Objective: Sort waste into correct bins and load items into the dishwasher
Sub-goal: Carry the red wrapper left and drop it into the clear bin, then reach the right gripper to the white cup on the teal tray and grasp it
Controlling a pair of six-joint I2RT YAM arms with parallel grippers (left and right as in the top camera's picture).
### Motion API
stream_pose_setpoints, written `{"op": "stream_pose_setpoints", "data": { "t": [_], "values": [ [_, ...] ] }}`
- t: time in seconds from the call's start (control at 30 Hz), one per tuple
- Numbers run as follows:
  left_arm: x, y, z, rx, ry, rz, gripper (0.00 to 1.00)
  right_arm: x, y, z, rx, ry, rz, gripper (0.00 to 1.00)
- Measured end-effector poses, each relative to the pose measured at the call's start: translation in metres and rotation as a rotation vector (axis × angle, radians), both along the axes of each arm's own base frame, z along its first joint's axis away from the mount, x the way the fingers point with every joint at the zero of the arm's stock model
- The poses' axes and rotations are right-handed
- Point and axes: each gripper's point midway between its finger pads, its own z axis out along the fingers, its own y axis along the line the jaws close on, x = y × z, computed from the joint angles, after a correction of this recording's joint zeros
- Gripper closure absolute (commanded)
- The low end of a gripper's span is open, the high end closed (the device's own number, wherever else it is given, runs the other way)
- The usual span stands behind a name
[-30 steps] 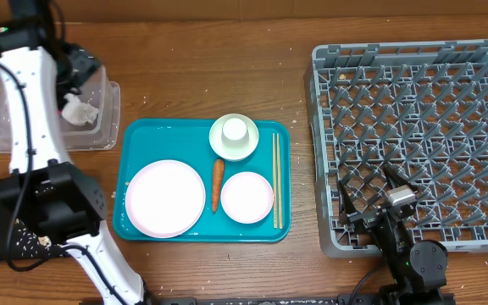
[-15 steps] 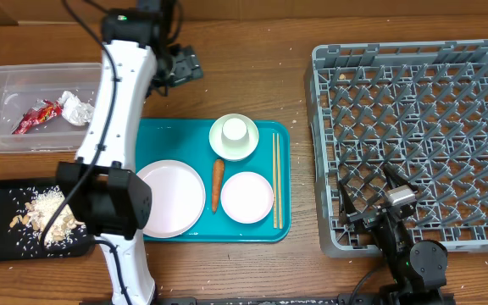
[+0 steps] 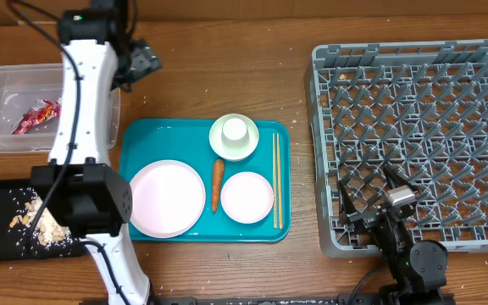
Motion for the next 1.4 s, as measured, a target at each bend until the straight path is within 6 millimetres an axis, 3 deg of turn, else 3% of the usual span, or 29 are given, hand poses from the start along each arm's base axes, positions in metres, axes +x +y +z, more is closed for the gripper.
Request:
{"op": "stream_pose_setpoints", "data": {
  "t": [0.07, 0.13, 0.23, 0.37, 0.47, 0.57, 0.67, 0.87, 1.1, 1.27, 1.4],
  "values": [
    [-0.001, 0.005, 0.000, -0.003, 0.001, 0.014, 0.00, 0.000, 0.000, 0.004, 0.003, -0.018, 0.001, 0.00],
    [-0.001, 0.003, 0.000, -0.009, 0.000, 0.014, 0.00, -0.003, 0.006, 0.025, 0.016, -0.101, 0.035, 0.00],
    [-0.001, 0.003, -0.001, -0.015, 0.001, 0.013, 0.00, -0.018, 0.030, 0.052, 0.019, -0.220, 0.193, 0.00],
    [-0.001, 0.002, -0.001, -0.018, 0.002, 0.012, 0.00, -0.046, 0.065, 0.056, -0.007, -0.261, 0.447, 0.00],
    [-0.001, 0.002, -0.001, -0.020, 0.002, 0.011, 0.00, -0.066, 0.080, 0.066, -0.031, -0.330, 0.579, 0.00],
    [-0.001, 0.001, -0.001, -0.021, 0.002, 0.011, 0.00, -0.080, 0.084, 0.084, -0.022, -0.410, 0.636, 0.00],
    [-0.001, 0.001, -0.001, -0.021, 0.002, 0.011, 0.00, -0.082, 0.080, 0.096, 0.059, -0.413, 0.625, 0.00],
    [-0.001, 0.001, -0.001, -0.021, 0.002, 0.011, 0.00, -0.072, 0.069, 0.108, 0.172, -0.374, 0.550, 0.00],
    [-0.001, 0.001, -0.001, -0.021, 0.002, 0.011, 0.00, -0.060, 0.065, 0.164, 0.159, -0.328, 0.502, 0.00],
    [-0.001, 0.001, -0.001, -0.021, 0.002, 0.011, 0.00, -0.012, 0.075, 0.183, 0.162, -0.075, 0.496, 0.00],
    [-0.001, 0.001, -0.001, -0.021, 0.002, 0.011, 0.00, 0.039, 0.091, 0.176, 0.143, 0.217, 0.503, 0.00]
  ]
}}
